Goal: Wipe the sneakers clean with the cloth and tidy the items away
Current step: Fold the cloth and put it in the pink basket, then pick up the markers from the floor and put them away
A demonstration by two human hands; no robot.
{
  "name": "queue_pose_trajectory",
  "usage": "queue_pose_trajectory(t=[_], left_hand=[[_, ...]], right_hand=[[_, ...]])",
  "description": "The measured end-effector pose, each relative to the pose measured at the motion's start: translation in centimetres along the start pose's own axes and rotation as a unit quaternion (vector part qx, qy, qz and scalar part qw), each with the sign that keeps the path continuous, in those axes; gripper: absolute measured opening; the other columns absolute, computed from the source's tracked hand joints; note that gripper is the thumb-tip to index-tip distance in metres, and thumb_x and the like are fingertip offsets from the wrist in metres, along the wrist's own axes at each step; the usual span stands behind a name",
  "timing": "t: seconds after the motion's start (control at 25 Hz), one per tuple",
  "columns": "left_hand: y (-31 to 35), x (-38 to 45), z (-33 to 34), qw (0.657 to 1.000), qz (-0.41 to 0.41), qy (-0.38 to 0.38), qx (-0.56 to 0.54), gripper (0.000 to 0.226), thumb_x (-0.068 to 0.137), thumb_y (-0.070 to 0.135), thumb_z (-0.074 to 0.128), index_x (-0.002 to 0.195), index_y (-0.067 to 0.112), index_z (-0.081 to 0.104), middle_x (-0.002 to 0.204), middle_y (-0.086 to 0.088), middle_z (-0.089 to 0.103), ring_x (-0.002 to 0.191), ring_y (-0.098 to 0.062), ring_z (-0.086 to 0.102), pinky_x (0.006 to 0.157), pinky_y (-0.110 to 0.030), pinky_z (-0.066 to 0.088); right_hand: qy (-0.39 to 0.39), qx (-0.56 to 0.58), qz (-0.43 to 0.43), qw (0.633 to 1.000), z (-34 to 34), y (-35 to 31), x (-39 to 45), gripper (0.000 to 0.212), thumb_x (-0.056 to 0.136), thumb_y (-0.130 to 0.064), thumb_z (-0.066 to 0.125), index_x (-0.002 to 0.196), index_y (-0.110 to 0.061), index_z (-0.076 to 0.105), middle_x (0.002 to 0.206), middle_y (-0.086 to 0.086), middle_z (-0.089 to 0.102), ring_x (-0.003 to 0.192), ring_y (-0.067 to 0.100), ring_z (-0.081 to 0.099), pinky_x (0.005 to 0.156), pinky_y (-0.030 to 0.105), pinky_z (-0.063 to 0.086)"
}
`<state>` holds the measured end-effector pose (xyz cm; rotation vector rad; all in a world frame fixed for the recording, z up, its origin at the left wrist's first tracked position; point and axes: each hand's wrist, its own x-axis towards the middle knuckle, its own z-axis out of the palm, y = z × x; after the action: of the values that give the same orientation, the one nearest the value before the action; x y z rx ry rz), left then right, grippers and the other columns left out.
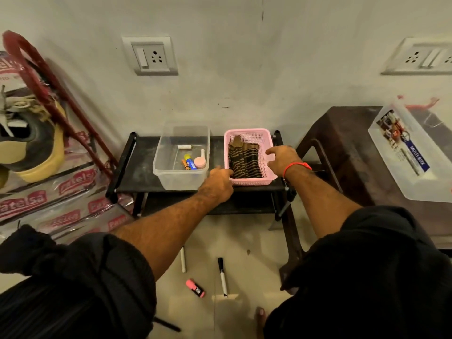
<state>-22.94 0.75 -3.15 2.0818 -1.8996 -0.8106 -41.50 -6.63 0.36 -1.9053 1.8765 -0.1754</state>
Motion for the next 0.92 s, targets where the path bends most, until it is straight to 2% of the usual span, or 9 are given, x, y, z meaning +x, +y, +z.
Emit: queue_pose_trajectory(t=[0.08,0.16,0.28,0.4,0.56,0.72,0.8,0.92], left_hand=[[-0.5,-0.1,0.5,1.0,0.002,-0.024,-0.012,0.04,0.103,0.02,0.055,0.142,0.011,0.055,0.139,-0.015,0.058,0.128,-0.032,0.056,0.109,-0.043,0.047],[-0.9,-0.1,0.8,0.999,0.01,-0.032,-0.009,0.042,0.106,0.02,0.05,0.147,0.012,0.049,0.14,-0.015,0.057,0.129,-0.032,0.055,0.109,-0.042,0.046],[-1.4,0.1,0.5,0.998,0.016,-0.062,-0.006,0.053,0.106,0.018,0.049,0.156,0.015,0.034,0.153,-0.014,0.046,0.139,-0.032,0.046,0.114,-0.042,0.042],[-1.6,-0.4,0.2,0.997,0.03,-0.075,-0.011,0.063,0.103,0.018,0.054,0.16,0.015,0.026,0.16,-0.01,0.037,0.145,-0.031,0.038,0.117,-0.043,0.038],[-2.8,-2.7,-0.5,0.998,0.058,-0.021,-0.029,0.058,0.1,0.017,0.06,0.154,0.014,0.038,0.156,-0.009,0.042,0.144,-0.028,0.039,0.117,-0.041,0.037],[-5.6,-6.4,-2.5,0.995,0.102,-0.013,0.008,0.051,0.099,0.02,0.061,0.148,0.017,0.046,0.154,-0.006,0.044,0.142,-0.023,0.041,0.118,-0.041,0.037],[-7.7,-8.7,-3.7,0.995,0.098,-0.002,0.014,0.048,0.099,0.021,0.062,0.145,0.018,0.05,0.153,-0.004,0.044,0.139,-0.022,0.044,0.115,-0.044,0.041],[-11.9,-12.4,-4.7,0.998,0.048,0.051,-0.003,0.043,0.096,0.021,0.065,0.139,0.018,0.058,0.147,-0.004,0.049,0.13,-0.024,0.053,0.11,-0.044,0.046]], right_hand=[[-0.065,0.028,0.053,0.996,0.8,0.6,-0.2,0.054,0.091,-0.005,0.065,0.143,-0.014,0.049,0.143,0.015,0.049,0.128,0.034,0.05,0.107,0.047,0.045],[-0.12,0.024,0.068,0.99,1.2,1.0,-0.5,0.054,0.091,-0.008,0.066,0.142,-0.008,0.049,0.14,0.016,0.051,0.124,0.034,0.053,0.102,0.047,0.05],[-0.124,0.031,0.068,0.989,1.2,1.2,-0.5,0.054,0.092,-0.012,0.067,0.142,-0.008,0.047,0.14,0.016,0.05,0.122,0.033,0.054,0.1,0.046,0.052],[-0.12,0.041,0.065,0.99,1.2,1.1,-0.5,0.062,0.092,-0.01,0.065,0.148,-0.015,0.041,0.149,0.013,0.042,0.134,0.034,0.044,0.109,0.047,0.042],[-0.072,0.005,0.044,0.996,0.8,0.3,-1.3,0.062,0.092,-0.016,0.066,0.148,-0.018,0.041,0.149,0.013,0.042,0.134,0.035,0.043,0.11,0.048,0.04],[-0.019,-0.02,0.006,1.0,0.3,-1.9,-3.4,0.052,0.094,-0.024,0.063,0.144,-0.019,0.047,0.144,0.015,0.046,0.131,0.037,0.042,0.111,0.049,0.039],[-0.024,0.0,-0.029,0.999,0.1,-3.5,-4.9,0.047,0.094,-0.023,0.064,0.139,-0.015,0.054,0.14,0.015,0.052,0.127,0.034,0.049,0.11,0.044,0.04],[-0.079,-0.023,-0.094,0.992,1.7,-6.6,-7.9,0.035,0.092,-0.024,0.065,0.127,-0.018,0.064,0.128,0.012,0.062,0.116,0.032,0.057,0.107,0.038,0.044]])
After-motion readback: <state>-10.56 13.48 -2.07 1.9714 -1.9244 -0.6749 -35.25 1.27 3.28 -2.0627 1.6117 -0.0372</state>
